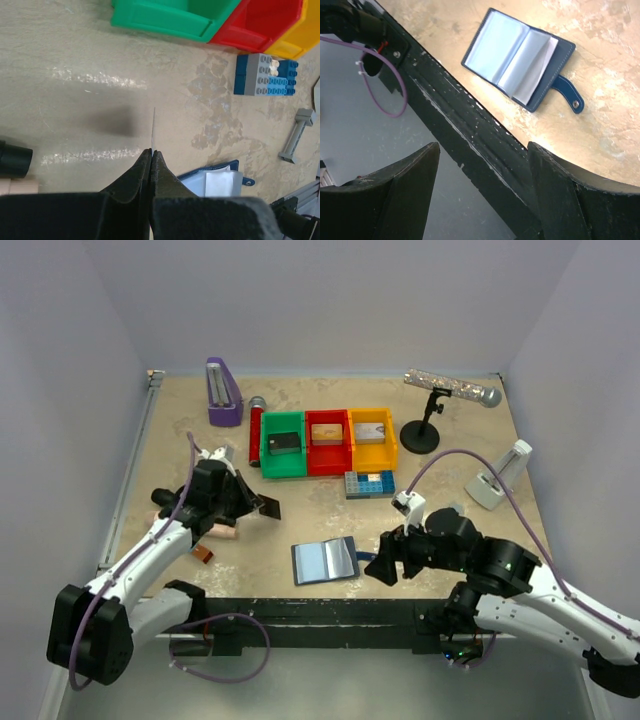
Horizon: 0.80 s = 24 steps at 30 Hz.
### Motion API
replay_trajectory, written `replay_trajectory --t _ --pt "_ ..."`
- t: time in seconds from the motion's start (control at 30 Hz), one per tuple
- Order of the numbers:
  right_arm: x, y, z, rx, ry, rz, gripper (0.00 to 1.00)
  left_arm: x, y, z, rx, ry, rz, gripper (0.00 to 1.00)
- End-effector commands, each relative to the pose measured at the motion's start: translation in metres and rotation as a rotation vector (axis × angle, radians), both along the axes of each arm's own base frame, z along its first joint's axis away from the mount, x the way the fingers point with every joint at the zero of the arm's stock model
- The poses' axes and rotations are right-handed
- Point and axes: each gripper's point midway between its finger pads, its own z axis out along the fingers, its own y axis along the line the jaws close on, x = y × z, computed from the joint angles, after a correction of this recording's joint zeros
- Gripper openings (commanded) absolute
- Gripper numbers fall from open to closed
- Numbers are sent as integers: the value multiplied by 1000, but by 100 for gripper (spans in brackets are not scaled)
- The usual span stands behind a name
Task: Take the credit cards out of the card holder
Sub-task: Place the credit card at the center of the board.
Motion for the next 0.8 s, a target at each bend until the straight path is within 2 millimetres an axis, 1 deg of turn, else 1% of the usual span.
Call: replay_trajectory --t 0.0,0.2,0.4,0.53,0.6,0.77 --pt "1 13 20 84 -46 42 75 31 6 23 -26 -102 36 0" --pt "-2 20 11 76 -27 87 75 46 16 14 3 -93 26 0" --pt "-4 23 8 74 -21 109 74 55 23 -1 4 -46 5 0" --pt "-4 22 6 74 -22 108 74 62 25 -7 -10 -32 -2 0" --pt "-3 21 5 68 -19 101 75 66 23 -11 -18 -26 -14 0" --pt "-3 21 3 64 -17 99 75 71 24 -18 -12 -15 -22 0"
